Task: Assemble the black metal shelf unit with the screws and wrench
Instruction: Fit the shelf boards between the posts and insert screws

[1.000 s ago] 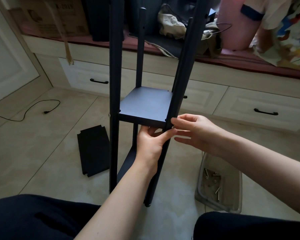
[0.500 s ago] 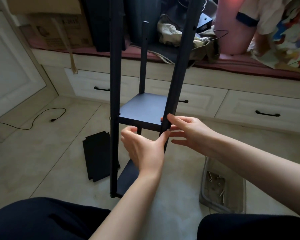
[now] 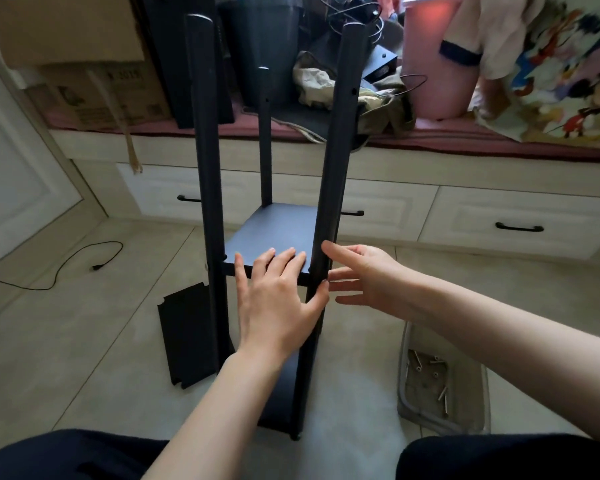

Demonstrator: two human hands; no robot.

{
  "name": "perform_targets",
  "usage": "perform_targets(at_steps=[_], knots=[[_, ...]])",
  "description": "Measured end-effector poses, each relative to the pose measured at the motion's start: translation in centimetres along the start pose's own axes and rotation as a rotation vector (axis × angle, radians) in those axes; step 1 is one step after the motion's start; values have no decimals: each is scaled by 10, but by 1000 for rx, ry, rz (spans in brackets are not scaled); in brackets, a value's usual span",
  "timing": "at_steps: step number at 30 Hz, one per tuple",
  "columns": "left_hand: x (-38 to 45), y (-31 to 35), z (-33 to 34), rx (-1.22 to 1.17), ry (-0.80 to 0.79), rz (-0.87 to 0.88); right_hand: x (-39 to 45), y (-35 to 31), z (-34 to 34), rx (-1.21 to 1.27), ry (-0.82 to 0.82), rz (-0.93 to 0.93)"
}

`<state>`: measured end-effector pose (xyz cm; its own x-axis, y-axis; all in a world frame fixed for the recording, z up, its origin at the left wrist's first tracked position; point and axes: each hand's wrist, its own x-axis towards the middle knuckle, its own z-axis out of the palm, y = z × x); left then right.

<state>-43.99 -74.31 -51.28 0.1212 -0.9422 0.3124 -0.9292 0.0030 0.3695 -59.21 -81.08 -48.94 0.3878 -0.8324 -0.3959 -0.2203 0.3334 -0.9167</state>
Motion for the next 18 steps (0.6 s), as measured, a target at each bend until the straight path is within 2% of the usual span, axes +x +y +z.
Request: perform_targets(at_steps=[4, 8, 10, 15, 18], knots=[[9, 0, -8, 48, -22, 57, 2, 3, -2, -23, 8, 35], [23, -7, -16, -13, -210, 107, 3, 5, -3, -3, -17, 43], [24, -7, -17, 16, -253, 115, 4, 5, -3, 15, -25, 32], [29, -1, -16, -95, -219, 31, 6, -1, -9, 107, -18, 55], [28, -3, -12, -138, -172, 25, 9, 0, -23, 170, -72, 110]])
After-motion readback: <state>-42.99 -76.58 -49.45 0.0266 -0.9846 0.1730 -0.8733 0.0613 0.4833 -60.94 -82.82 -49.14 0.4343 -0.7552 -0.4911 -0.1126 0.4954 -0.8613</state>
